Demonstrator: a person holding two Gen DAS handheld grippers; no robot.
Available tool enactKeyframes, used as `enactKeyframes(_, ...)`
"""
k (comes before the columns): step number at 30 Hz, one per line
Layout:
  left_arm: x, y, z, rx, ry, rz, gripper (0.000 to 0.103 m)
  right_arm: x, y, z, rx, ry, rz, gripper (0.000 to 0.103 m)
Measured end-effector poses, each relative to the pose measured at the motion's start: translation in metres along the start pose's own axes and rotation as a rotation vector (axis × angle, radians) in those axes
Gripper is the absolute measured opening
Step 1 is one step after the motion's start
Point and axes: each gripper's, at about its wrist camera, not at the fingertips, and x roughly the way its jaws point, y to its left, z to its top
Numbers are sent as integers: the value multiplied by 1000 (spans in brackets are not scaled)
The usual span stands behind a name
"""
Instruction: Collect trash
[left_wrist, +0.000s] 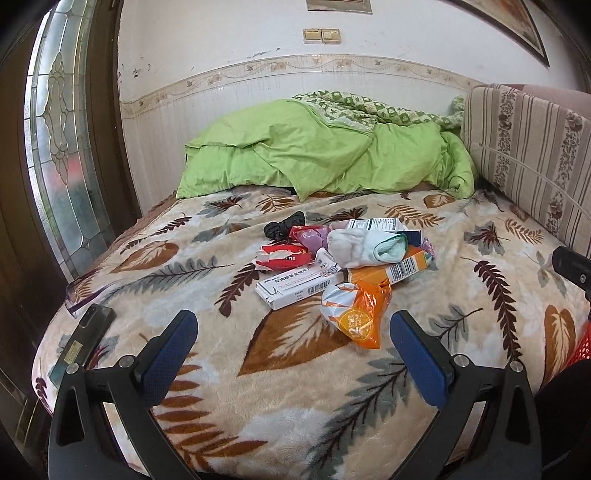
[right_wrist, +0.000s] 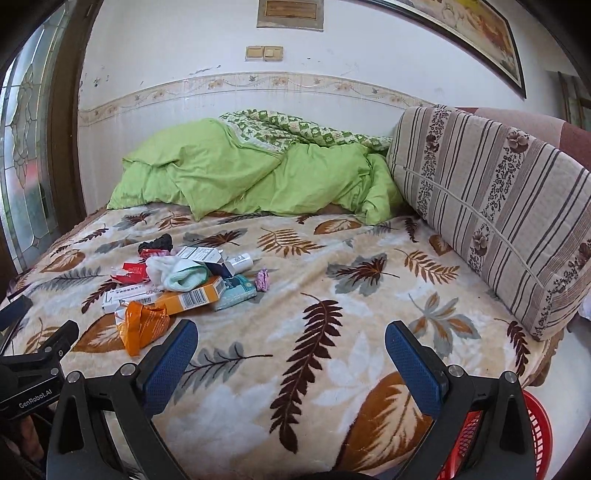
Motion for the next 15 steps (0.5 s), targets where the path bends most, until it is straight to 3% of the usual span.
enactKeyframes(15, 1, 3, 0, -4, 11, -7, 103, 4, -2, 1, 9, 20, -4, 102)
